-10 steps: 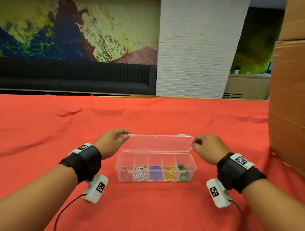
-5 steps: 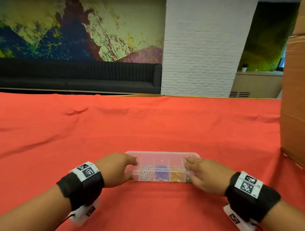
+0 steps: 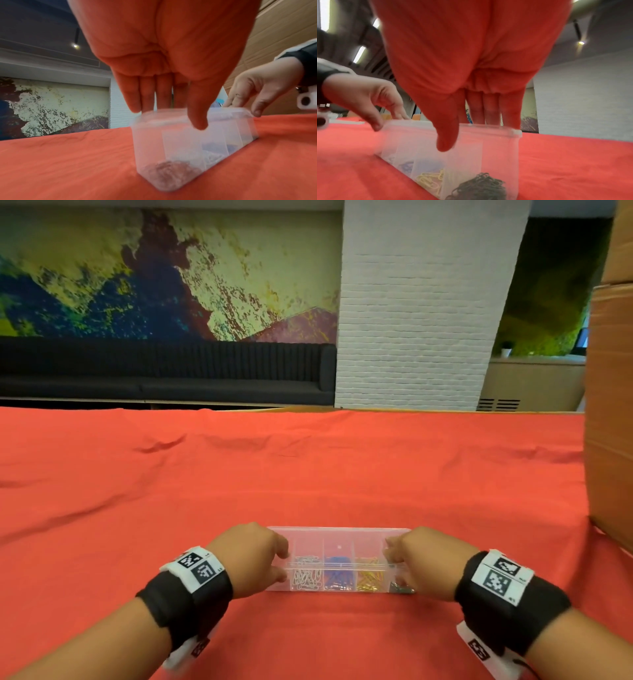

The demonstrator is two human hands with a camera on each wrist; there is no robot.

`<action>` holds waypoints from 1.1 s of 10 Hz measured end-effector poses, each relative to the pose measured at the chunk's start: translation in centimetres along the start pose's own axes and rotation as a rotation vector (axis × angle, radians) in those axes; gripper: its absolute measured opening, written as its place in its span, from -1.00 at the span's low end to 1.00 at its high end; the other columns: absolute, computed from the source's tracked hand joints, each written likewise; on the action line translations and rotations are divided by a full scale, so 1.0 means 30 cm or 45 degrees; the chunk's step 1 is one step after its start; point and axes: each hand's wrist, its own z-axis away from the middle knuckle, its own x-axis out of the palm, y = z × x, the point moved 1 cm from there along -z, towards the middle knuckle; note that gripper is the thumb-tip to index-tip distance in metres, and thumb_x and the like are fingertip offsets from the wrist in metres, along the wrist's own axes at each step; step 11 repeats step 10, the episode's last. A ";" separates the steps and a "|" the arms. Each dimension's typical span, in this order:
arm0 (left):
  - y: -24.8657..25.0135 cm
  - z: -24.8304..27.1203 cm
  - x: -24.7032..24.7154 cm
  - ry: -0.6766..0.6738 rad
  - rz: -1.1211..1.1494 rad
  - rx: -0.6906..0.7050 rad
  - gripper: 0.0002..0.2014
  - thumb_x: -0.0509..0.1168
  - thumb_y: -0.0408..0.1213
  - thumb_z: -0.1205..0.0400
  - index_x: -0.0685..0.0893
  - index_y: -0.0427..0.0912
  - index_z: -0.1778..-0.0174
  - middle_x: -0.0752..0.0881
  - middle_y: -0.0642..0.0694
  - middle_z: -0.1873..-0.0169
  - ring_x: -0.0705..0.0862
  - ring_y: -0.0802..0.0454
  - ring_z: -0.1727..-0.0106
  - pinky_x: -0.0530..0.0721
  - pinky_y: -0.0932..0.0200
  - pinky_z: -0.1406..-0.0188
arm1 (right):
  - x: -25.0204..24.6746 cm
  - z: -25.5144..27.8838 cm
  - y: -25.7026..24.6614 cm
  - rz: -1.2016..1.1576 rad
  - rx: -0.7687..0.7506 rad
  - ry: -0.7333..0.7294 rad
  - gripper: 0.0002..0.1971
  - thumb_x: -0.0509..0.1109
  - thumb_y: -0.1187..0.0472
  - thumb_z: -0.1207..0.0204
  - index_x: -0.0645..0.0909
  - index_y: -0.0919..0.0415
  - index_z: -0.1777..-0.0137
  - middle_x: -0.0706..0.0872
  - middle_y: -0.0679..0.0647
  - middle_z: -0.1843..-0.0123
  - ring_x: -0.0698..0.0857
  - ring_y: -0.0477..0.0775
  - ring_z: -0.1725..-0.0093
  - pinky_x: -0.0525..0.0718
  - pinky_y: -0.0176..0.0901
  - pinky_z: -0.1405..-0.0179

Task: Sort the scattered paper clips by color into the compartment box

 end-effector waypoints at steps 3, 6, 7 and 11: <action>0.047 0.011 -0.009 0.004 -0.169 -0.008 -0.69 0.30 0.02 -0.54 0.64 0.08 -0.19 0.77 -0.03 -0.02 0.72 -0.14 -0.06 0.62 0.09 0.07 | -0.011 -0.031 -0.060 0.209 0.127 -0.049 -0.90 0.27 0.35 -0.33 0.62 0.24 0.24 0.72 0.23 0.17 0.68 0.31 0.21 0.57 -0.10 0.33; 0.063 0.025 -0.025 -0.036 -0.029 -0.075 -0.64 0.37 0.00 -0.47 0.64 0.08 -0.19 0.75 -0.04 -0.10 0.70 -0.12 -0.13 0.60 0.12 -0.02 | -0.025 0.016 -0.102 0.021 0.209 0.107 -0.83 0.40 0.17 -0.41 0.60 0.12 0.01 0.72 0.19 -0.04 0.72 0.30 -0.04 0.59 -0.10 0.12; 0.059 0.036 -0.037 -0.033 0.028 -0.088 -0.61 0.39 0.04 -0.44 0.63 0.12 -0.19 0.74 -0.01 -0.11 0.69 -0.08 -0.13 0.61 0.13 -0.02 | -0.025 0.030 -0.119 -0.021 0.231 0.142 -0.75 0.39 0.18 -0.42 0.53 0.11 -0.09 0.66 0.17 -0.14 0.69 0.28 -0.11 0.62 -0.05 0.03; 0.002 0.100 0.005 0.163 0.156 0.098 -0.34 0.25 0.28 -0.44 0.43 0.23 -0.49 0.32 0.26 -0.57 0.47 0.21 -0.51 0.44 0.29 -0.45 | -0.002 0.023 -0.089 -0.550 0.283 0.172 -0.51 0.28 -0.19 -0.25 0.51 0.00 -0.16 0.46 -0.12 -0.20 0.53 -0.04 -0.22 0.48 -0.21 -0.33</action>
